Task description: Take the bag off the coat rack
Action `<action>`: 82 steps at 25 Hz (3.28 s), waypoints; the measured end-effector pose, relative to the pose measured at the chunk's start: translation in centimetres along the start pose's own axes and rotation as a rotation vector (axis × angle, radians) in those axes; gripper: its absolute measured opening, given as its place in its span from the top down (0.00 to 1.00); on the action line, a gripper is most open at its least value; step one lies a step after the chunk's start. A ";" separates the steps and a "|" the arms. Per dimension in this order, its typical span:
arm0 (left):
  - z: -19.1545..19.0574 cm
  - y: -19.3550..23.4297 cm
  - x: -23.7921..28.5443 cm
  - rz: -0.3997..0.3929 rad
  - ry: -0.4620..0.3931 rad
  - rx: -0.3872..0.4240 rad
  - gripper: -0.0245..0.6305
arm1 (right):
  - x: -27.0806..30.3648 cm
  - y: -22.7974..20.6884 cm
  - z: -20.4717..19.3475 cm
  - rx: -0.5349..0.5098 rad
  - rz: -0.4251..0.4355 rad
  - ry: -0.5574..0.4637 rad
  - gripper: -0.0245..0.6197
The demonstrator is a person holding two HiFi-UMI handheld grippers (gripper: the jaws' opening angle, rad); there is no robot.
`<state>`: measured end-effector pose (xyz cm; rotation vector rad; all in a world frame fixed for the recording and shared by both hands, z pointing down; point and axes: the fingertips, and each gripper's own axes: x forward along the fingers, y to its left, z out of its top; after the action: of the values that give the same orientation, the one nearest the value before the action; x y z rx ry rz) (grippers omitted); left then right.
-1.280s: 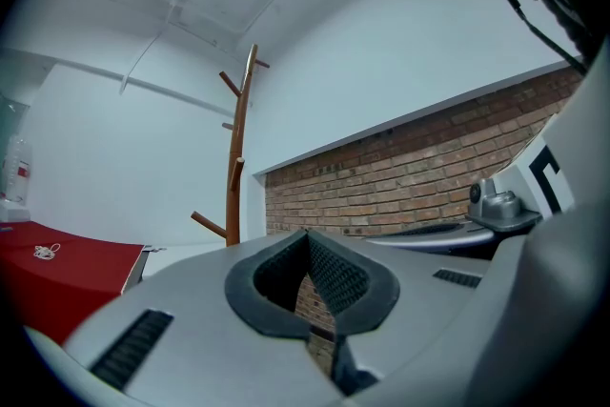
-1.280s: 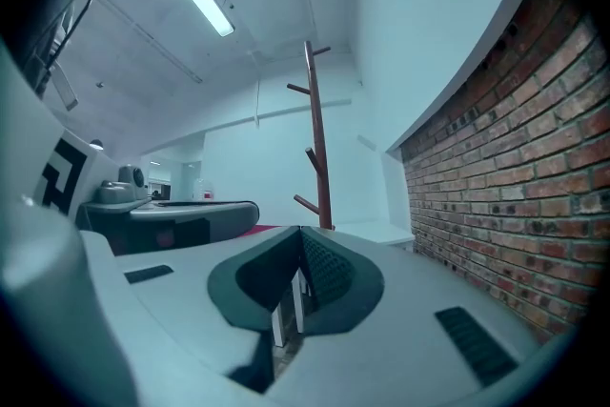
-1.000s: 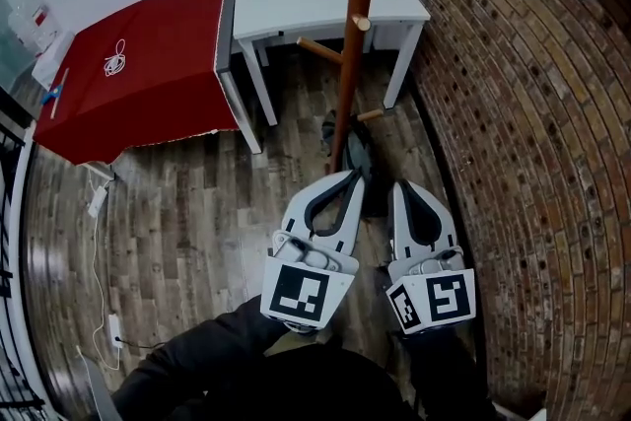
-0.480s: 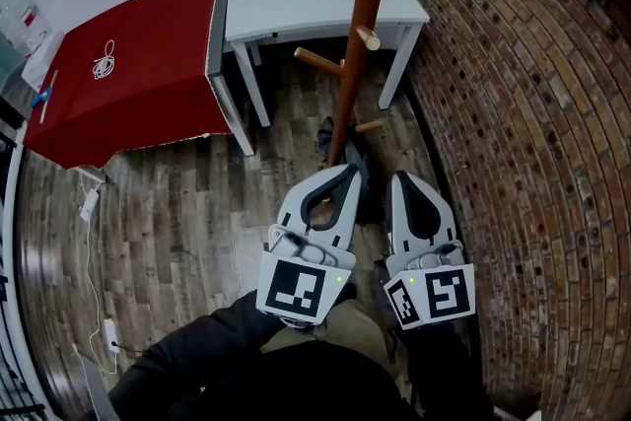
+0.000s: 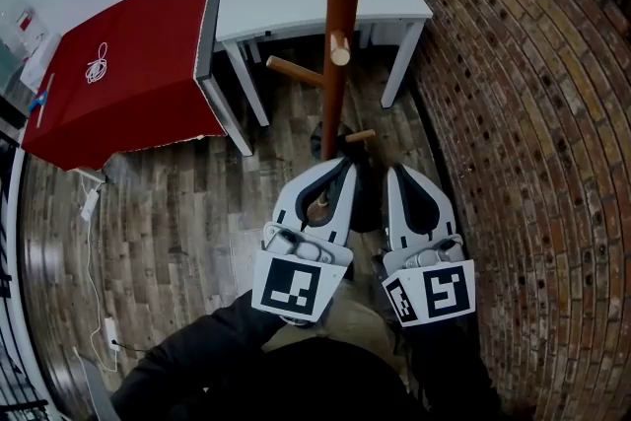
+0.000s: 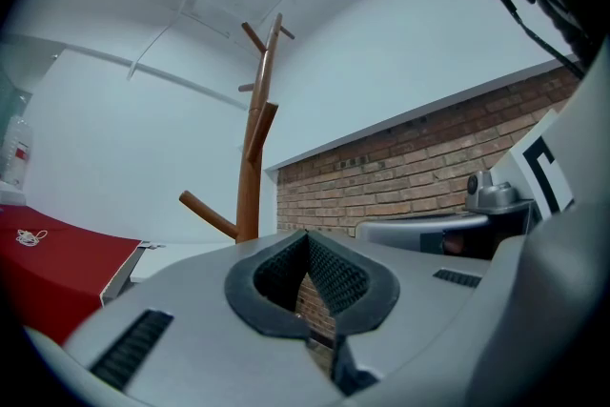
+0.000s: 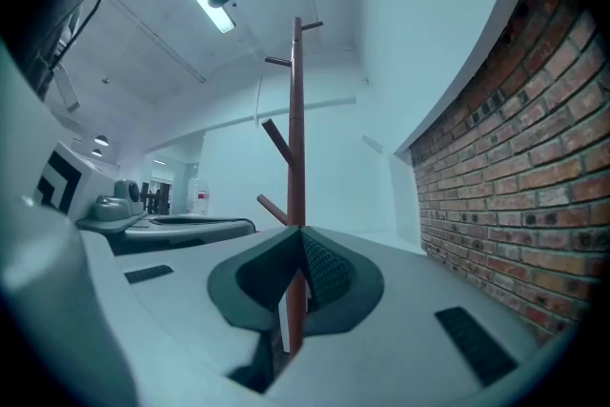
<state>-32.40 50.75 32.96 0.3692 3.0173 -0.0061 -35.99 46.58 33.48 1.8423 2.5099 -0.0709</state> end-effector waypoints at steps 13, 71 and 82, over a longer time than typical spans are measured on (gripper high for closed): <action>-6.4 0.8 2.9 0.044 0.032 0.019 0.95 | 2.1 -2.7 -6.6 0.026 0.034 0.036 0.95; -16.1 6.5 4.8 0.123 0.085 0.063 0.95 | 9.8 -4.7 -21.1 0.103 0.093 0.187 0.93; -10.8 4.9 5.4 0.077 0.056 0.070 0.95 | 8.0 -6.6 -16.1 0.092 0.015 0.161 0.93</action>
<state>-37.47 56.96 43.17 0.4994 3.0624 -0.0978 -44.61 53.11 49.28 1.9759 2.6405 -0.0387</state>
